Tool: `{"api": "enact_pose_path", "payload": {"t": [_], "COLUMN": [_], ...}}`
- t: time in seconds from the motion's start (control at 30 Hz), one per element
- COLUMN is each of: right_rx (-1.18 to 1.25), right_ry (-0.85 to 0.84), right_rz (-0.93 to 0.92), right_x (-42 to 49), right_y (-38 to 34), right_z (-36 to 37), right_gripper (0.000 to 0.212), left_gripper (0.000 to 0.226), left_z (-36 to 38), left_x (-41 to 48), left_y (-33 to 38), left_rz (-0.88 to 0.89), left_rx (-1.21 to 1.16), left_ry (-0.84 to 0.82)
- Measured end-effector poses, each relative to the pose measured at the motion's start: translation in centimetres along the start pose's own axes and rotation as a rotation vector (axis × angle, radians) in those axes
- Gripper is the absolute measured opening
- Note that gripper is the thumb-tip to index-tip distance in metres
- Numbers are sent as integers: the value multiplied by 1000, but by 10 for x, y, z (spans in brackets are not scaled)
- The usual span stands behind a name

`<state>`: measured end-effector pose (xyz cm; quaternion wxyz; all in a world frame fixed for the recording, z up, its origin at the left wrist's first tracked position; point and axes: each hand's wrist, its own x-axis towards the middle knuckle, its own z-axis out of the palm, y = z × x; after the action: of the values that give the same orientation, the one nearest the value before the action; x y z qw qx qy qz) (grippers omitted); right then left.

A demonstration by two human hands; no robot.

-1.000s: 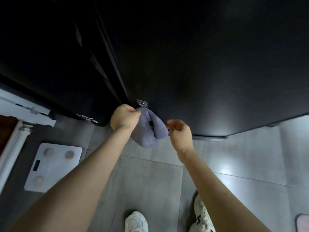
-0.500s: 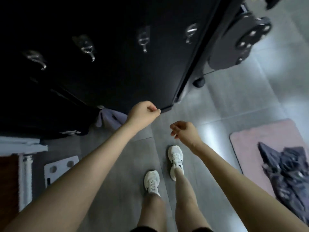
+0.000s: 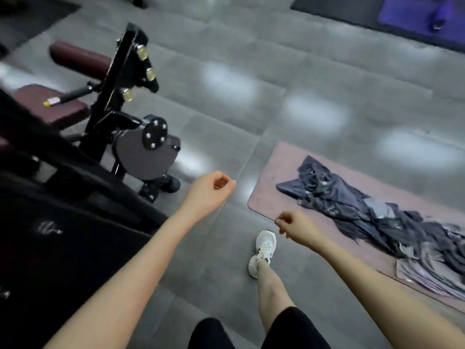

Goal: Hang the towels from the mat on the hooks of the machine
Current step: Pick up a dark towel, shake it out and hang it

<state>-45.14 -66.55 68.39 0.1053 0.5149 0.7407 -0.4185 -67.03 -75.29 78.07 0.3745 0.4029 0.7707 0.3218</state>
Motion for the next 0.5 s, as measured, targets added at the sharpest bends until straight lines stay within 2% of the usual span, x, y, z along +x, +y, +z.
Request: {"api": "enact_pose_path", "payload": {"t": [0.13, 0.23, 0.37, 0.5], "right_rx": [47, 110, 199, 261], "right_ry": [67, 133, 222, 277], "right_rz": [93, 148, 204, 288], "right_x": [40, 72, 116, 154], "right_y": [49, 78, 114, 139], "right_z": [-78, -137, -208, -263], "right_gripper": [18, 18, 24, 26], "left_gripper": [10, 18, 8, 11], "left_z": [33, 57, 89, 119], "left_x": [87, 155, 237, 316], "left_y": [74, 121, 185, 236], "left_rz": [68, 103, 138, 179], "left_rx": [109, 192, 260, 309], "left_ry": [-129, -180, -257, -337]}}
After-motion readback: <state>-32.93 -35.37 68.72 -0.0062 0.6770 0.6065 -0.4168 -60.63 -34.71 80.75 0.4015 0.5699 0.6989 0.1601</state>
